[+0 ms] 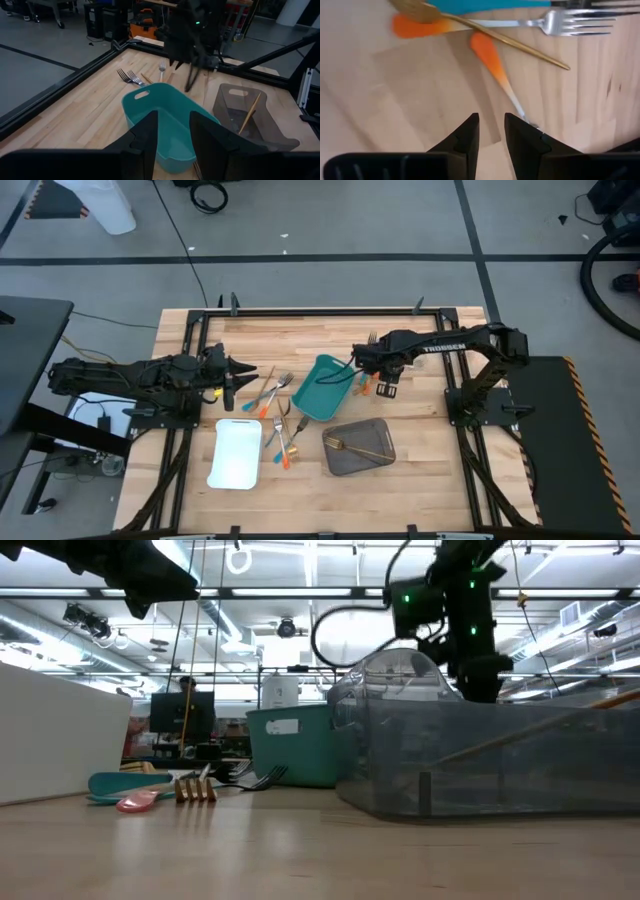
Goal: Sort silverware by color (type)
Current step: Put the orange silver fork into the blue bin
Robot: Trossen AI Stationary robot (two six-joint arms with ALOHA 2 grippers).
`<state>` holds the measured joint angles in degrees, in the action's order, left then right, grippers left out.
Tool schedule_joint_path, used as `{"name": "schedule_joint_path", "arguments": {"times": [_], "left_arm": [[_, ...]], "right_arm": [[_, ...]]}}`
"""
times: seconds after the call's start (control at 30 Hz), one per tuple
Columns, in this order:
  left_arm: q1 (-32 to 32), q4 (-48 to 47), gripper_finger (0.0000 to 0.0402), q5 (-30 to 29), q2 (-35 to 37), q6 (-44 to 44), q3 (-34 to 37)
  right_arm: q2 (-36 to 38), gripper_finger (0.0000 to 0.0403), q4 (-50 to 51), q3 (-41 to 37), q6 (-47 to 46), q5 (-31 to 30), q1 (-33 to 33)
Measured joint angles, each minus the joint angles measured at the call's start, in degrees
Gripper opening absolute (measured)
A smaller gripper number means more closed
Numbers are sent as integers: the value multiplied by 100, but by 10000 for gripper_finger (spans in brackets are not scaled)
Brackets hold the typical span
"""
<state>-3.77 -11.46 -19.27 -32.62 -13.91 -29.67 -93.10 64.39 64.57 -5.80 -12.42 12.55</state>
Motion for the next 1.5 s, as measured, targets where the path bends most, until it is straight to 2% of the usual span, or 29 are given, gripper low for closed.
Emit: {"name": "schedule_joint_path", "arguments": {"times": [0.43,0.67,0.97,1.27,1.5], "left_arm": [[0,-2,121,0,0,15,0],[0,-3,121,0,0,15,0],[0,-48,121,0,0,15,0],[7,-50,121,0,0,14,0],[7,-53,121,0,0,15,0]], "right_arm": [[-2,99,-604,-697,893,-3,1018],[-72,101,-1249,-1026,1282,115,1388],[-149,101,-1232,-1245,1564,385,1630],[-114,96,-1680,-1594,1679,530,1886],[-120,61,-1677,-1617,1656,798,1897]]}}
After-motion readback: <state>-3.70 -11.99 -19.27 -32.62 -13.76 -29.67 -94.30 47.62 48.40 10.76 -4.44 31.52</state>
